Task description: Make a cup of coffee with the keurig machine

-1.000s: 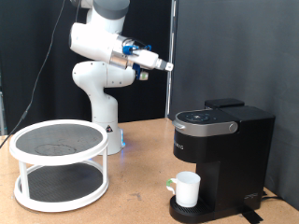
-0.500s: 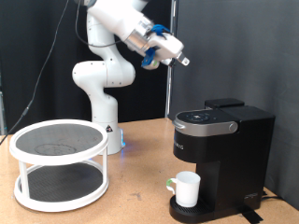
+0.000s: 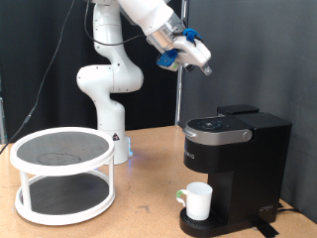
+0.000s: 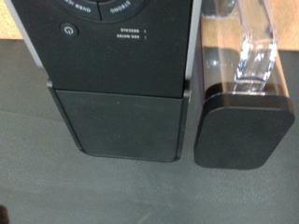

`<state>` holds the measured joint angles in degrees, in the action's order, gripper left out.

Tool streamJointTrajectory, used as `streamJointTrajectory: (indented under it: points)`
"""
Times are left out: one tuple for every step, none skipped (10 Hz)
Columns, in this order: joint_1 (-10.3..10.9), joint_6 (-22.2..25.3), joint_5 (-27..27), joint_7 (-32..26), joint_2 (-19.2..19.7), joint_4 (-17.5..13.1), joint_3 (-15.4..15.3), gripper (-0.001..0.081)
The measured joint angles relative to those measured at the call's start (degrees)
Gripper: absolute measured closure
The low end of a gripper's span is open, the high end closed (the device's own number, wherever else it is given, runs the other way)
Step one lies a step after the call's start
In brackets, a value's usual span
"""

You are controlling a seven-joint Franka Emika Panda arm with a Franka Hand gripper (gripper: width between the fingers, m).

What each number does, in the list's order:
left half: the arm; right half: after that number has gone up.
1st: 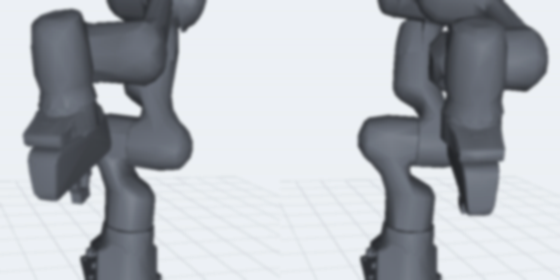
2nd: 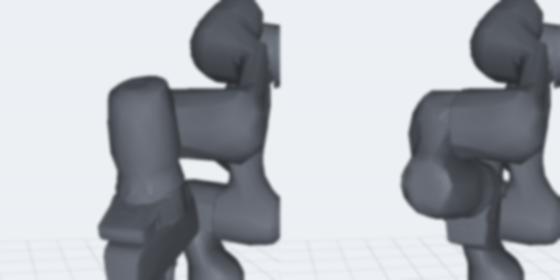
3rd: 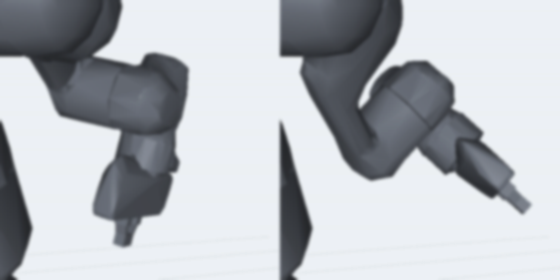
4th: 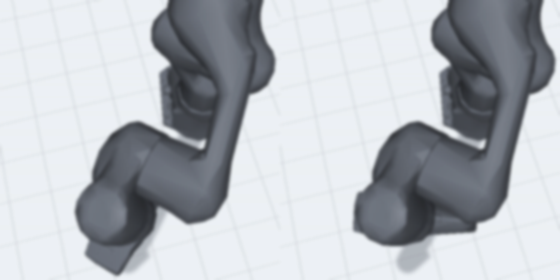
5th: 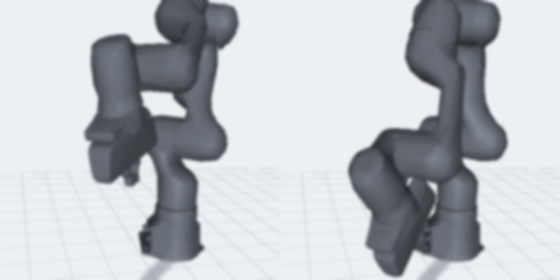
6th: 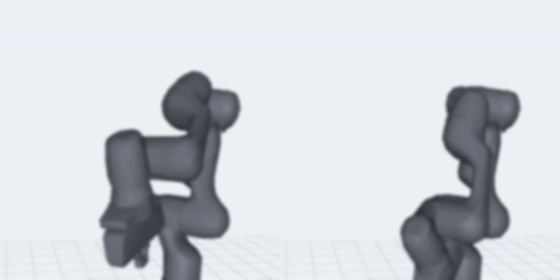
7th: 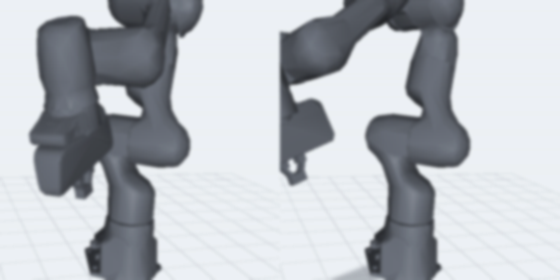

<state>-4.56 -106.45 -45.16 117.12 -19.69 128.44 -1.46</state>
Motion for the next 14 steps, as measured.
streamJointTrajectory:
  points:
    - [0.0, 0.0, 4.3, 0.7, 0.2, -1.2, -0.7, 0.0072]
    - [0.0, -0.3, 9.6, 3.2, 0.9, -3.3, -2.1, 0.0072]
    - [-0.1, -0.9, 15.7, 6.6, 2.0, -5.7, -3.8, 0.0072]
    - [-0.2, -3.2, 21.1, 10.2, 3.1, -7.7, -5.6, 0.0072]
    - [-0.2, -5.1, 26.1, 13.0, 4.3, -9.3, -7.1, 0.0072]
    - [-0.2, -6.0, 30.9, 15.4, 5.7, -11.3, -8.3, 0.0072]
    - [-0.2, -6.7, 33.9, 17.1, 7.3, -13.2, -9.3, 0.0072]
    - [-0.2, -6.7, 34.6, 17.4, 9.2, -15.2, -10.0, 0.0072]
    - [0.0, -6.7, 34.6, 17.4, 11.2, -17.1, -10.4, 0.0072]
    - [0.2, -6.3, 34.2, 17.3, 13.1, -18.8, -10.7, 0.0072]
    - [0.3, -4.3, 33.6, 16.8, 14.8, -20.4, -11.0, 0.0072]
    - [0.4, -1.7, 33.2, 16.2, 16.6, -22.7, -11.2, 0.0072]
    - [0.3, -2.7, 33.4, 16.3, 16.5, -22.5, -11.2, 0.0072]
    - [0.3, -3.3, 33.9, 16.3, 16.4, -22.1, -11.2, 0.0072]
